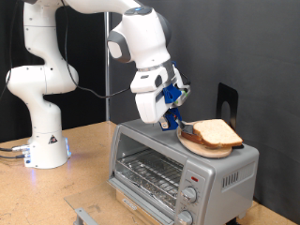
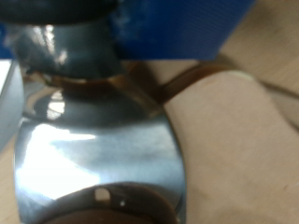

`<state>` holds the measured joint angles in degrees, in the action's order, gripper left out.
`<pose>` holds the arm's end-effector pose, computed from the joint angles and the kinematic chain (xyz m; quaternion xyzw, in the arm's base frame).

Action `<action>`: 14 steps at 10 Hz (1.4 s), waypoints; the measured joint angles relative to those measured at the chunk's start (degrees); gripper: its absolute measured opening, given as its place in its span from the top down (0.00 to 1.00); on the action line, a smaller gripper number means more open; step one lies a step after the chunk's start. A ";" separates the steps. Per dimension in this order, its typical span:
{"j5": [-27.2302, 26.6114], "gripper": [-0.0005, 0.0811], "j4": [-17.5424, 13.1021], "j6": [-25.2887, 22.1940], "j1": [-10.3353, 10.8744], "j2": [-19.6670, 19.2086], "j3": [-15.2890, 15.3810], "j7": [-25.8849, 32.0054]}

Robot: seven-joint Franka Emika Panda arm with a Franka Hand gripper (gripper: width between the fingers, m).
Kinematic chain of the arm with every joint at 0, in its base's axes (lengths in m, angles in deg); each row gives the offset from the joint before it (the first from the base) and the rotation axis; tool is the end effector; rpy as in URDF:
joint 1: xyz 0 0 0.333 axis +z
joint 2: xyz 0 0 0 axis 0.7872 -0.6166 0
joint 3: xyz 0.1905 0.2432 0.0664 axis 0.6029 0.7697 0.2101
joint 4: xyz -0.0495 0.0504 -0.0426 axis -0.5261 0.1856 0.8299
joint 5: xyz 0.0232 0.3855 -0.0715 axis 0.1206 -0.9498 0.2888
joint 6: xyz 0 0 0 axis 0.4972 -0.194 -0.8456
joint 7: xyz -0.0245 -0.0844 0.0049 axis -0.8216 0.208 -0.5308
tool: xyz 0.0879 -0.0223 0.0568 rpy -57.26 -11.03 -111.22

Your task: Make a piece of toast with the oven

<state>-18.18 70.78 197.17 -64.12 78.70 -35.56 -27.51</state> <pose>0.5412 0.1048 0.4199 -0.9709 0.1762 -0.0553 0.1522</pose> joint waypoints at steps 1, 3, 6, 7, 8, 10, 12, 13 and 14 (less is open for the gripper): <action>1.42 0.47 0.17 3.38 0.10 -0.42 0.17 -0.80; 4.62 0.48 2.28 15.28 0.39 -1.16 1.00 -1.72; 10.76 0.50 5.63 29.84 0.53 -1.32 1.59 -4.36; 12.77 0.51 6.49 32.97 0.54 -1.37 1.62 -5.95; 13.73 0.51 7.05 34.94 0.57 -1.40 1.66 -6.88; 8.04 0.51 7.73 37.91 0.72 -1.39 2.43 -4.33; -8.84 0.51 7.84 38.00 1.40 -0.53 3.59 8.21; -15.05 0.51 7.96 36.95 1.77 0.39 3.62 13.15; -19.55 0.51 8.30 35.66 1.90 1.58 3.60 16.75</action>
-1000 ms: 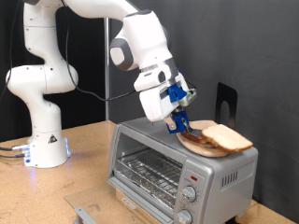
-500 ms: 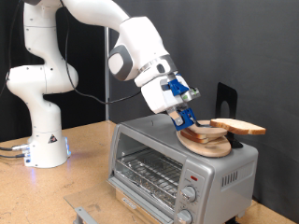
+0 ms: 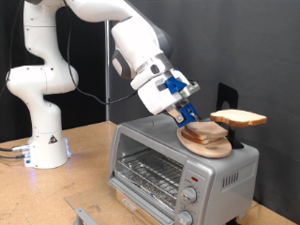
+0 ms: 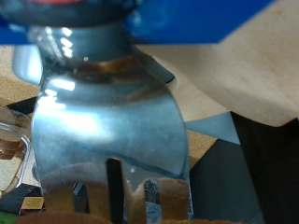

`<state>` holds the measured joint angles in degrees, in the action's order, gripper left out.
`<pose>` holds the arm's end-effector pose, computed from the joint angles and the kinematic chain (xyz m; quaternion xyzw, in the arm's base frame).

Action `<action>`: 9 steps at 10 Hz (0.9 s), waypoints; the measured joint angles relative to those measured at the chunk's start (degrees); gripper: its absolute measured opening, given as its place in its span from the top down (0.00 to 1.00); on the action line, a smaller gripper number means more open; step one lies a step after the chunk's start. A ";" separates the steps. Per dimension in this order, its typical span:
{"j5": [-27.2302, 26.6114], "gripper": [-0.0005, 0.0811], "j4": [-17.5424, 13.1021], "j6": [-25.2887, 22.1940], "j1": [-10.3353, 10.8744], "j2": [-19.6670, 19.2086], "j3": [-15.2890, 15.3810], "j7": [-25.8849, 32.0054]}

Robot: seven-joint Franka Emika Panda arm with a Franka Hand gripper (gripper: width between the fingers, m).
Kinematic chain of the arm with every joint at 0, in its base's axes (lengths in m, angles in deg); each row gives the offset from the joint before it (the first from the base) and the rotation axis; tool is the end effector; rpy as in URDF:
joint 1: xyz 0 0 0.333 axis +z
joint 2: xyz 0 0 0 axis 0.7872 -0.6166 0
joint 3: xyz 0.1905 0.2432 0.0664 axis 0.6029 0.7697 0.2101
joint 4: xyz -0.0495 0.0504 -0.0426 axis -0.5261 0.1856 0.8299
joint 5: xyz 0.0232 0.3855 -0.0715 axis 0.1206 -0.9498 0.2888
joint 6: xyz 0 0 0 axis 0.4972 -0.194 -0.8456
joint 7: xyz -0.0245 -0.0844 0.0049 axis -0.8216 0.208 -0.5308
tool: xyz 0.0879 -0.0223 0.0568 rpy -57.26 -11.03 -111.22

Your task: Make a piece of toast with the oven

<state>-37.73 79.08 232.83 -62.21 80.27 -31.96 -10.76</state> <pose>0.5336 0.1085 0.4289 -0.9166 0.1777 -0.2913 0.2083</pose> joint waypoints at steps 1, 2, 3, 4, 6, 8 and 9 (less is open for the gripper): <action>-5.27 0.51 0.54 -1.35 0.10 1.54 -0.13 4.16; -10.03 0.51 1.19 -3.15 0.22 3.42 -0.54 8.13; -13.42 0.51 2.07 -5.64 0.26 5.57 -1.21 11.57; -14.28 0.51 3.09 -9.81 0.22 7.97 -2.22 13.07; -14.28 0.51 4.63 -12.82 0.19 10.60 -3.00 13.23; -18.86 0.51 4.95 -11.17 0.65 10.19 -3.05 18.22; -22.92 0.51 5.44 -10.72 0.91 10.34 -3.34 22.59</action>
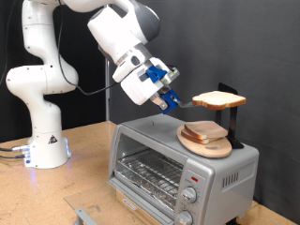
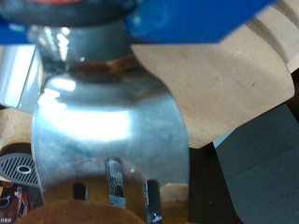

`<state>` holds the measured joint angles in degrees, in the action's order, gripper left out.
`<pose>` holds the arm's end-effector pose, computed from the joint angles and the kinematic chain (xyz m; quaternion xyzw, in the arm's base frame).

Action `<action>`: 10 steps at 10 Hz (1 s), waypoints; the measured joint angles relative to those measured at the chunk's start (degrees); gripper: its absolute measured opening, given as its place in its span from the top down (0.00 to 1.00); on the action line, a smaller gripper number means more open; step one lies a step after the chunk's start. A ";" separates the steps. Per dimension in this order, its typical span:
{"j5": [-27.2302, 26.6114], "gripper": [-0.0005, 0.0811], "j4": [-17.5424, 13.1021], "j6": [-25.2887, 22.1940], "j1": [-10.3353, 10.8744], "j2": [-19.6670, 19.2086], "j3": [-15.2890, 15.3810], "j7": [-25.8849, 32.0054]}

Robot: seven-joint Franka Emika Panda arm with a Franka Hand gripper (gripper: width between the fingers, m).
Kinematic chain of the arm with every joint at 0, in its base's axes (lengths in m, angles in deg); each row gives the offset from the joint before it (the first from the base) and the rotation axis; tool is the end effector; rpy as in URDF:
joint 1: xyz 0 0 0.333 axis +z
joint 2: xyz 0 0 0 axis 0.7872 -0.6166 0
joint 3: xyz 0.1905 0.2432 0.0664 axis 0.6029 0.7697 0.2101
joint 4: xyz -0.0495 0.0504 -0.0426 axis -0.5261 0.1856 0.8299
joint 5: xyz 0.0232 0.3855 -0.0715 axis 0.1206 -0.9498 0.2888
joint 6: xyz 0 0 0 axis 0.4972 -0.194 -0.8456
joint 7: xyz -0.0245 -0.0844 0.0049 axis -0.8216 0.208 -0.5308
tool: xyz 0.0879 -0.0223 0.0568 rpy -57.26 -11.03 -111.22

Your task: Make a piece of toast with the oven

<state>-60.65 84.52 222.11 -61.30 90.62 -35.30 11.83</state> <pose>0.4876 0.0816 0.4417 -0.9134 0.1402 -0.2781 0.2622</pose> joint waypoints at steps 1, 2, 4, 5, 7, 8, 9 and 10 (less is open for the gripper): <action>-3.72 0.51 0.80 0.09 0.17 0.53 -0.49 4.08; -6.18 0.51 1.86 -0.47 0.17 1.41 -1.14 7.03; -6.93 0.51 4.32 -4.84 0.03 4.23 -3.52 9.48; -6.69 0.51 5.63 -7.79 -0.15 5.96 -4.93 10.05; -4.93 0.51 8.08 -13.13 -0.71 9.45 -7.38 10.52; -3.89 0.51 9.21 -14.35 -1.04 10.90 -8.12 10.52; -3.08 0.51 10.18 -14.67 -1.31 11.95 -8.49 10.51; -2.52 0.51 10.95 -14.74 -1.47 12.68 -8.78 10.51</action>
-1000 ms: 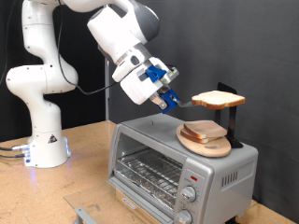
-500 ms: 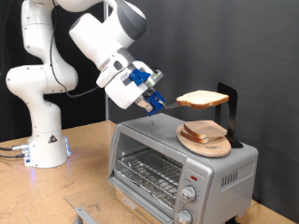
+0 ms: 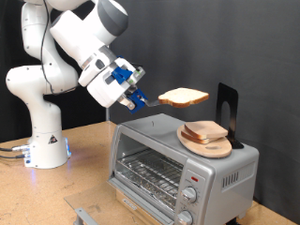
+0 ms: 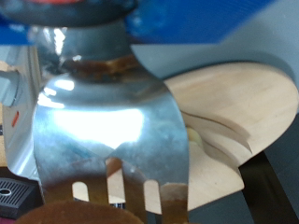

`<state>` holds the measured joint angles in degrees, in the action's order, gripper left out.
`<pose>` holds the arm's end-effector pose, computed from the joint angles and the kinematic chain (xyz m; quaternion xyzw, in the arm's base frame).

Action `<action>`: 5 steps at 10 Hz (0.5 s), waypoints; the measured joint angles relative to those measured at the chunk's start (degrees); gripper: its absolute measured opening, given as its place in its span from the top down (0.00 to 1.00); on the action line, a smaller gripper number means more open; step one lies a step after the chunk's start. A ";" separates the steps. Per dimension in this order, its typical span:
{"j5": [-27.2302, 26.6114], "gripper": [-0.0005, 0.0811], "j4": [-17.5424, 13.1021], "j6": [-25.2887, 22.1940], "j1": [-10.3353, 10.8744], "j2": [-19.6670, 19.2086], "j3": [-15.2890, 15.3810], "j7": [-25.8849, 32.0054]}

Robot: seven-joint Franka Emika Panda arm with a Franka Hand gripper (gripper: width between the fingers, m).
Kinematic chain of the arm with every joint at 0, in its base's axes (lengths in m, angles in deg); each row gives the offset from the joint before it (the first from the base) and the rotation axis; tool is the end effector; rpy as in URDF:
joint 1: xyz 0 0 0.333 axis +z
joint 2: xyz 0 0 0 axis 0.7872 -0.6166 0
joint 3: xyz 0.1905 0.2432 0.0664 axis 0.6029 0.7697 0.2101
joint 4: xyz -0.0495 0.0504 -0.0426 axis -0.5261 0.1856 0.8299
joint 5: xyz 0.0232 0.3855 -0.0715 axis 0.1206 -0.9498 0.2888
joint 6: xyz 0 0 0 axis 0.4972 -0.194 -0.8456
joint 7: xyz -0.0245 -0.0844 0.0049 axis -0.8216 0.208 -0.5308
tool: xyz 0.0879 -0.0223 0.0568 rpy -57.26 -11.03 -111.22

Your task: Make a piece of toast with the oven

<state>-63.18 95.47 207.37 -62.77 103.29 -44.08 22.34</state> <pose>0.4234 0.0165 0.4339 -0.9183 0.1063 -0.2488 0.2890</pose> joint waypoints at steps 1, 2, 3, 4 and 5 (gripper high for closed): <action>0.33 0.51 0.63 -0.22 -0.04 0.56 -0.34 0.00; 0.41 0.51 1.06 -0.31 -0.05 0.97 -0.64 0.01; 0.41 0.51 1.48 -0.31 -0.05 1.42 -0.74 0.01; 0.41 0.51 1.49 -0.31 -0.05 1.37 -0.72 0.00; 0.41 0.51 1.67 -0.56 -0.05 1.36 -0.78 0.36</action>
<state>-62.77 97.14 206.81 -62.82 104.65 -44.87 22.71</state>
